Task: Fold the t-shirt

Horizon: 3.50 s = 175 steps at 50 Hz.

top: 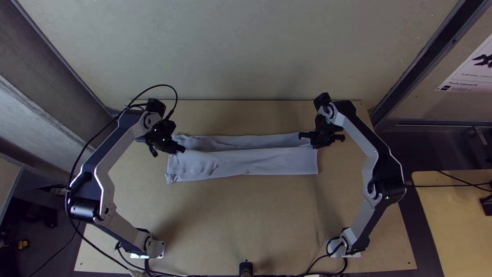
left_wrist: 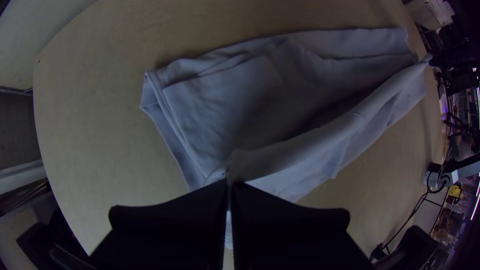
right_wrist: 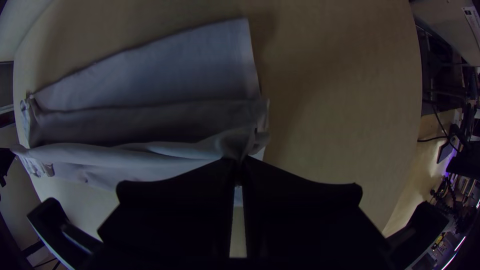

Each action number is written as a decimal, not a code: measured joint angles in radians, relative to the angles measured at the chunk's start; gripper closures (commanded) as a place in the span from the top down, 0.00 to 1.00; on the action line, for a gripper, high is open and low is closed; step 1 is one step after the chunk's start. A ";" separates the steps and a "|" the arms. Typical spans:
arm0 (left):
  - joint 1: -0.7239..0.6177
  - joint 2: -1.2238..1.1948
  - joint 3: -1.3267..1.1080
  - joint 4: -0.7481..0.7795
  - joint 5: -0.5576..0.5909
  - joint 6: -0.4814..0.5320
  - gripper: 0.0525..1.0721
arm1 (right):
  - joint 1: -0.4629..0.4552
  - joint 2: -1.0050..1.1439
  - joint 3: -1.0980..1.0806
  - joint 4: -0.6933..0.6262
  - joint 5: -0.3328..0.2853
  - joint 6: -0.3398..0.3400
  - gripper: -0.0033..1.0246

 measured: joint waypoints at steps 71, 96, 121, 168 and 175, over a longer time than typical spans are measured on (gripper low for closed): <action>0.091 0.168 0.099 0.242 0.093 -0.151 0.96 | -0.068 0.002 0.167 0.033 0.140 0.064 0.96; 0.373 0.014 -0.011 0.143 0.539 -0.158 0.96 | -0.104 -0.295 0.086 0.032 0.163 0.051 0.96; 0.505 0.163 -0.145 0.147 0.750 -0.002 0.96 | -0.104 -0.461 0.087 0.032 0.113 0.040 0.96; 0.422 0.455 0.054 -0.034 0.901 0.156 0.96 | -0.050 -0.472 0.054 0.032 0.112 0.040 0.96; 0.351 0.455 0.052 -0.029 0.901 0.151 0.96 | -0.050 -0.472 0.054 0.032 0.112 0.040 0.96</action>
